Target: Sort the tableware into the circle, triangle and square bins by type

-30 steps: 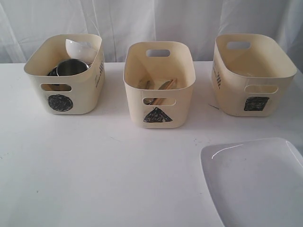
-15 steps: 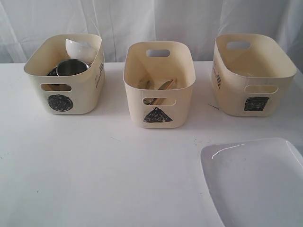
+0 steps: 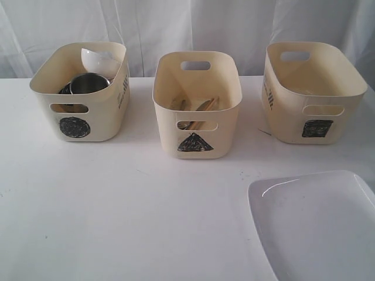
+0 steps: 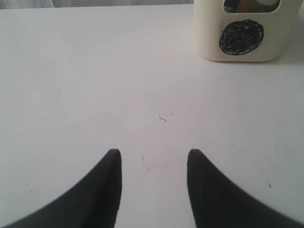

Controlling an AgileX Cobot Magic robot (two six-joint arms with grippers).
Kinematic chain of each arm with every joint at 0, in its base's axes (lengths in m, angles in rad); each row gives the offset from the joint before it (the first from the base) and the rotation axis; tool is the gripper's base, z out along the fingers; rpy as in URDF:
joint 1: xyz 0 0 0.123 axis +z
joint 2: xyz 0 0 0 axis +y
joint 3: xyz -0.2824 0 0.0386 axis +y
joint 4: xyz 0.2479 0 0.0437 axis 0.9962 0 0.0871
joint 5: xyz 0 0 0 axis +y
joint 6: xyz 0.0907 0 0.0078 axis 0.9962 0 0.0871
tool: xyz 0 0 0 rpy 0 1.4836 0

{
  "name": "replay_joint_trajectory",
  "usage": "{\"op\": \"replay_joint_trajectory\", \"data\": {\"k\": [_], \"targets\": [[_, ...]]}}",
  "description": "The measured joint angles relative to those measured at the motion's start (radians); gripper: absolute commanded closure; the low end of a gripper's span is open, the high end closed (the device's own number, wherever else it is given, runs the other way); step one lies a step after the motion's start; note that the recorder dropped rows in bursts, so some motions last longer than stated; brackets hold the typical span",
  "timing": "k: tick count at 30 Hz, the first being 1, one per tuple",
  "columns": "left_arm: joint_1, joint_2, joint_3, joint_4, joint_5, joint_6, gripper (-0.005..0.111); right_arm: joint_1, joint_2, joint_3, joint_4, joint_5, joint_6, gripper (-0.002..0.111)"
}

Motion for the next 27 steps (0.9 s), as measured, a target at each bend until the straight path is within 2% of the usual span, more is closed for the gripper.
{"op": "replay_joint_trajectory", "data": {"k": [1, 6, 7, 9, 13, 14, 17, 20, 27], "targets": [[0.0, 0.0, 0.0, 0.0, 0.0, 0.0, 0.058, 0.0, 0.0, -0.01, 0.0, 0.035, 0.0, 0.108], [0.0, 0.0, 0.0, 0.0, 0.0, 0.0, 0.058, 0.0, 0.062, -0.204, 0.0, 0.544, -0.106, 0.108], [0.0, 0.0, 0.0, 0.0, 0.0, 0.0, 0.058, 0.0, 0.078, -0.228, 0.0, 0.602, -0.117, 0.108], [0.0, 0.0, 0.0, 0.0, 0.0, 0.0, 0.058, 0.0, 0.154, -0.35, 0.0, 0.796, -0.207, 0.108], [0.0, 0.0, 0.0, 0.0, 0.0, 0.0, 0.058, 0.0, 0.227, -0.467, 0.0, 0.95, -0.3, 0.105], [0.0, 0.0, 0.0, 0.0, 0.0, 0.0, 0.058, 0.0, 0.258, -0.501, 0.0, 0.99, -0.314, 0.1], [0.0, 0.0, 0.0, 0.0, 0.0, 0.0, 0.058, 0.0, 0.289, -0.529, 0.0, 1.01, -0.343, 0.075], [0.0, 0.0, 0.0, 0.0, 0.0, 0.0, 0.058, 0.0, 0.293, -0.533, -0.005, 1.035, -0.346, 0.058], [0.0, 0.0, 0.0, 0.0, 0.0, 0.0, 0.058, 0.0, 0.3, -0.536, -0.015, 1.172, -0.23, 0.055]]}}
